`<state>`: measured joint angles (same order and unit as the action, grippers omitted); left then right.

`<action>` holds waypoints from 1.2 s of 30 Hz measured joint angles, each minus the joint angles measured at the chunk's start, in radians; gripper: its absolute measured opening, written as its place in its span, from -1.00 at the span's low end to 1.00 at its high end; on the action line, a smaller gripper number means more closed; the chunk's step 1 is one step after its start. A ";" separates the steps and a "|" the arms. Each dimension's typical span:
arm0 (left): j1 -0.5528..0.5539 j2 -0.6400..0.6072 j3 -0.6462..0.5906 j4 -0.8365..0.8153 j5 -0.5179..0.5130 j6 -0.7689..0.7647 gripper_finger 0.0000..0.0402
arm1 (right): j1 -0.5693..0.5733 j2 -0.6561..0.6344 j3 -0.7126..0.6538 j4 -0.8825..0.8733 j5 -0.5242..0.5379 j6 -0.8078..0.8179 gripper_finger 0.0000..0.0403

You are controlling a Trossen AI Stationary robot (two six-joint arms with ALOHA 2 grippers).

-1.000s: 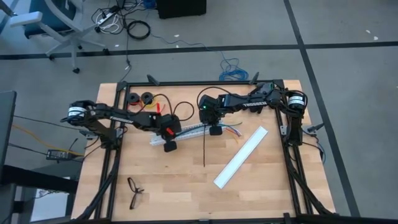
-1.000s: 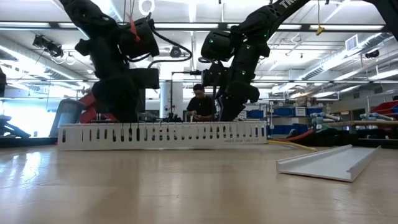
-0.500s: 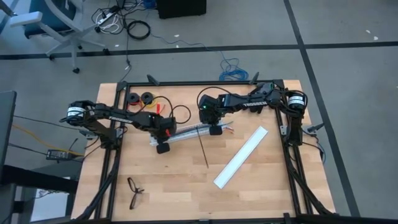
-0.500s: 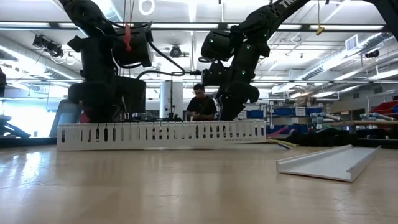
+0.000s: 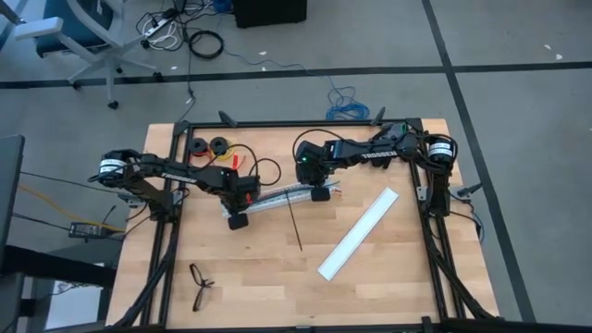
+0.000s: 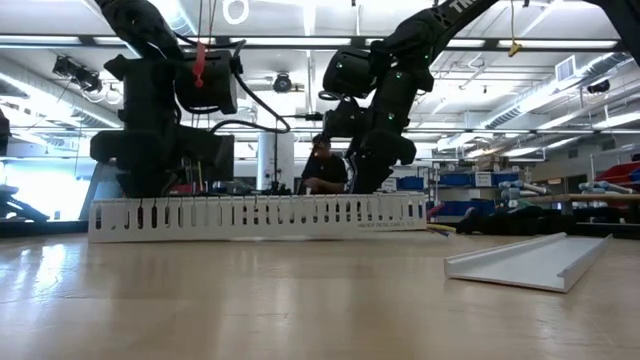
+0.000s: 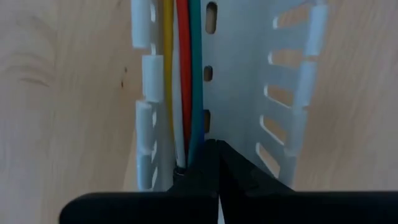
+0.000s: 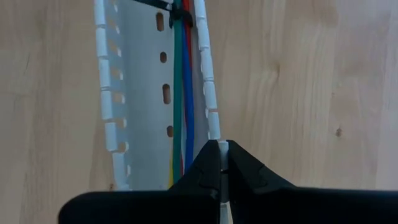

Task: Ziptie cables
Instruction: Put the zip-tied cables into the white cable duct

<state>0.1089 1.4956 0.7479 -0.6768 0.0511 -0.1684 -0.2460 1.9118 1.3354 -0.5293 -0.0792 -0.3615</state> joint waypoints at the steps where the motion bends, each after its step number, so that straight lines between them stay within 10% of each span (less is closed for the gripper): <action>1: 0.000 -0.005 0.000 -0.001 0.001 0.000 -0.99 | 0.000 0.000 0.000 0.000 0.000 0.000 -0.99; 25: -0.027 -0.188 0.000 0.066 -0.218 -0.042 -0.97 | -0.001 0.000 0.000 0.001 0.004 0.002 -0.98; 36: -0.027 -0.185 -0.001 0.063 -0.242 -0.021 -0.97 | 0.001 -0.003 0.000 0.003 0.008 0.004 -0.49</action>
<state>0.0818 1.3102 0.7471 -0.6137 -0.1912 -0.1894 -0.2451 1.9083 1.3354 -0.5259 -0.0708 -0.3576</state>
